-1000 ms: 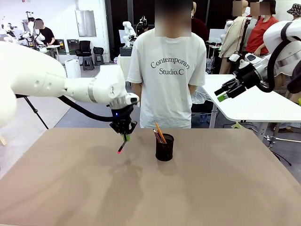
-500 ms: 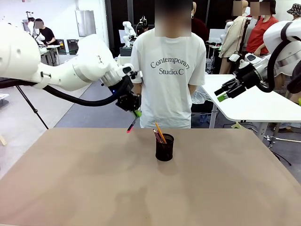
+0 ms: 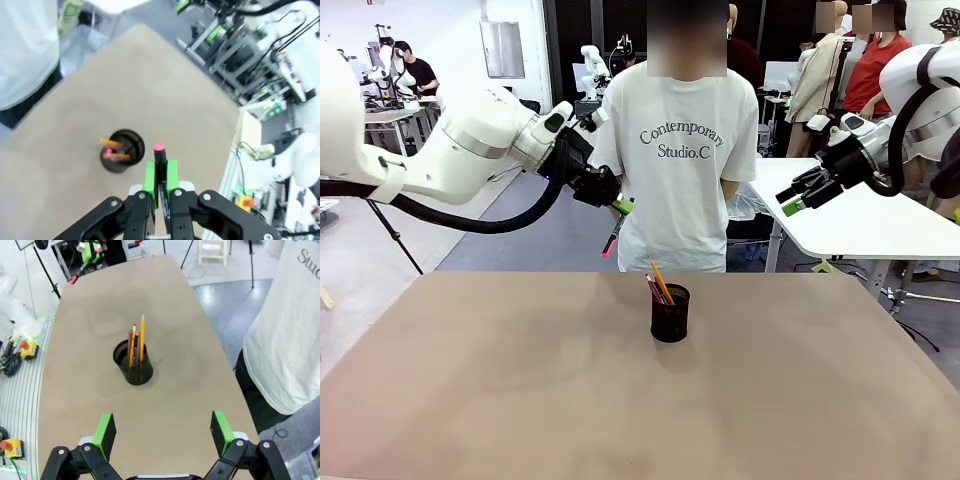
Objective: Place the pens into the pen holder.
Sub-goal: Pick up a writing instrument from the table and place it into the Pen holder.
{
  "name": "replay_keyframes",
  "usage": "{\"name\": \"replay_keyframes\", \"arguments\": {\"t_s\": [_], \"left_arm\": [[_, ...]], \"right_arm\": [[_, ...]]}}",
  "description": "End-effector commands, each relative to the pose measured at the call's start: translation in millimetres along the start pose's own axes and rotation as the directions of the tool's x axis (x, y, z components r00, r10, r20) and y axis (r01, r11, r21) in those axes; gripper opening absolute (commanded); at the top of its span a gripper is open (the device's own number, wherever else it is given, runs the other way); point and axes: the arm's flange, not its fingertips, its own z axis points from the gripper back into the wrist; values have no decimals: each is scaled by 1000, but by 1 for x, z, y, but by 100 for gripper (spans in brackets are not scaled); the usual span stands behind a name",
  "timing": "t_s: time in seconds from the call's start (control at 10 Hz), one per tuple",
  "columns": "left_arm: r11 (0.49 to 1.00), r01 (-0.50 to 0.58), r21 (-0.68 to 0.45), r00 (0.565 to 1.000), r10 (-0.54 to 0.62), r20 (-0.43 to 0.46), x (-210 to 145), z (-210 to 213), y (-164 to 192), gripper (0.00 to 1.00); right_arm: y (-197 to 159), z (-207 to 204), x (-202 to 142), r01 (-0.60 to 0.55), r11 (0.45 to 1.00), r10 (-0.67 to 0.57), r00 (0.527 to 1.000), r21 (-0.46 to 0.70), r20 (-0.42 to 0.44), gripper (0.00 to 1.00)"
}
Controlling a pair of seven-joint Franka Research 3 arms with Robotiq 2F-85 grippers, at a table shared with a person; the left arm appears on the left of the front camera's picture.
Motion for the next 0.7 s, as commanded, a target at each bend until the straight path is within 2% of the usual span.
{"name": "replay_keyframes", "arguments": {"t_s": [0.0, 0.1, 0.2, 0.3, 0.4, 0.5, 0.6], "left_arm": [[993, 114, 16, 975, -115, 192, -30, 9, -17, 0], [973, 206, 102, 942, -226, 249, -38, 11, -25, 0], [950, 283, 131, 910, -310, 275, -47, 14, -33, 0], [942, 306, 141, 901, -334, 277, -51, 16, -36, 0], [953, 292, 84, 926, -304, 222, -51, 16, -38, 0], [960, 244, 135, 926, -272, 262, -23, 16, -33, 0], [960, 244, 135, 926, -272, 262, -23, 16, -33, 0]], "right_arm": [[1, 1, 2, -2, 1000, 2, 1000, -5, -1, 100], [1, 1, 2, -2, 1000, 2, 1000, -5, -1, 100], [1, 1, 2, -2, 1000, 2, 1000, -5, -1, 100], [1, 1, 2, -2, 1000, 2, 1000, -5, -1, 100], [1, 1, 2, -2, 1000, 2, 1000, -5, -1, 100], [1, 1, 2, -2, 1000, 2, 1000, -5, -1, 100], [1, 1, 2, -2, 1000, 2, 1000, -5, -1, 100]]}}
